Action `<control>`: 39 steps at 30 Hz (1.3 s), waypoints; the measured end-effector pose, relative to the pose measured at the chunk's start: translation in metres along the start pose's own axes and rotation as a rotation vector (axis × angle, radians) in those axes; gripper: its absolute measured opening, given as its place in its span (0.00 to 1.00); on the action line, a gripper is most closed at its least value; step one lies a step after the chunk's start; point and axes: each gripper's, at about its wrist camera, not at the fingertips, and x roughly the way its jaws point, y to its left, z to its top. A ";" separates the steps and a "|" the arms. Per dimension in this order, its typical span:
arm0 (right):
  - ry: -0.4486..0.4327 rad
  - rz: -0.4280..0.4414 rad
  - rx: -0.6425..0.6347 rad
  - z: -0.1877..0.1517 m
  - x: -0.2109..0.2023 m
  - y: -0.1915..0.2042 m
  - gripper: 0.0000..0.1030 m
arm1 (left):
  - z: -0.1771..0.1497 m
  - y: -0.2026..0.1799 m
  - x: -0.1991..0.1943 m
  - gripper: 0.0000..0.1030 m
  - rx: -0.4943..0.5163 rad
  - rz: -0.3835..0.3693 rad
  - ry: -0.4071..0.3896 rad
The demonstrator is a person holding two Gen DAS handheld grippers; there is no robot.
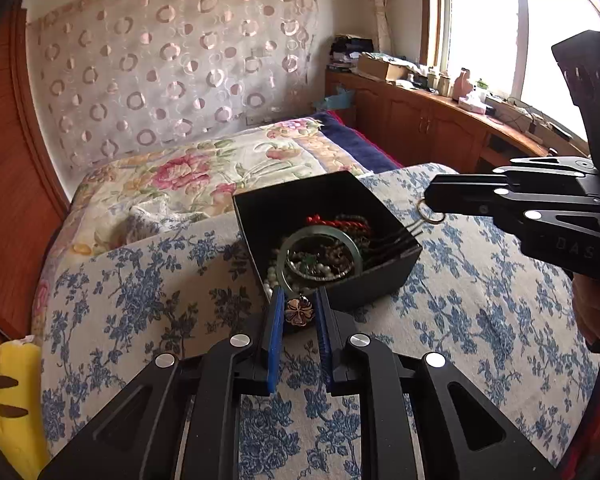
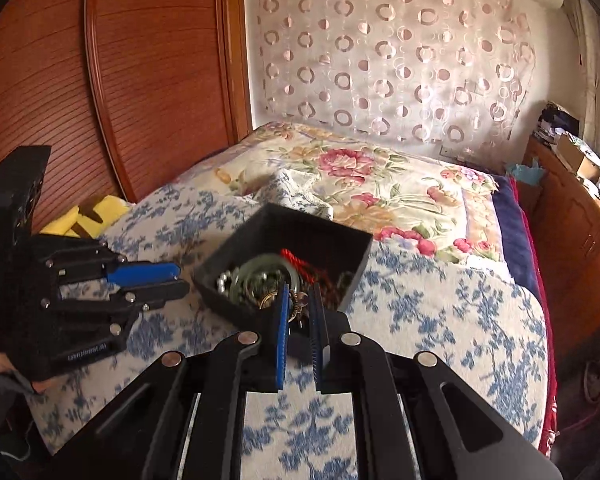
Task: Organize jewelry
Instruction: 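Carry both small pieces into the black box and open both tools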
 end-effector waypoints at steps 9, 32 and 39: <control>0.044 -0.032 -0.004 0.028 0.038 -0.002 0.11 | 0.011 0.006 0.007 0.14 -0.010 0.010 -0.003; 0.071 -0.063 0.014 0.017 0.040 -0.019 0.11 | 0.051 0.020 0.047 0.14 -0.054 0.021 -0.002; 0.056 -0.053 0.025 0.013 0.030 -0.023 0.11 | 0.061 0.022 0.041 0.14 -0.074 0.005 -0.033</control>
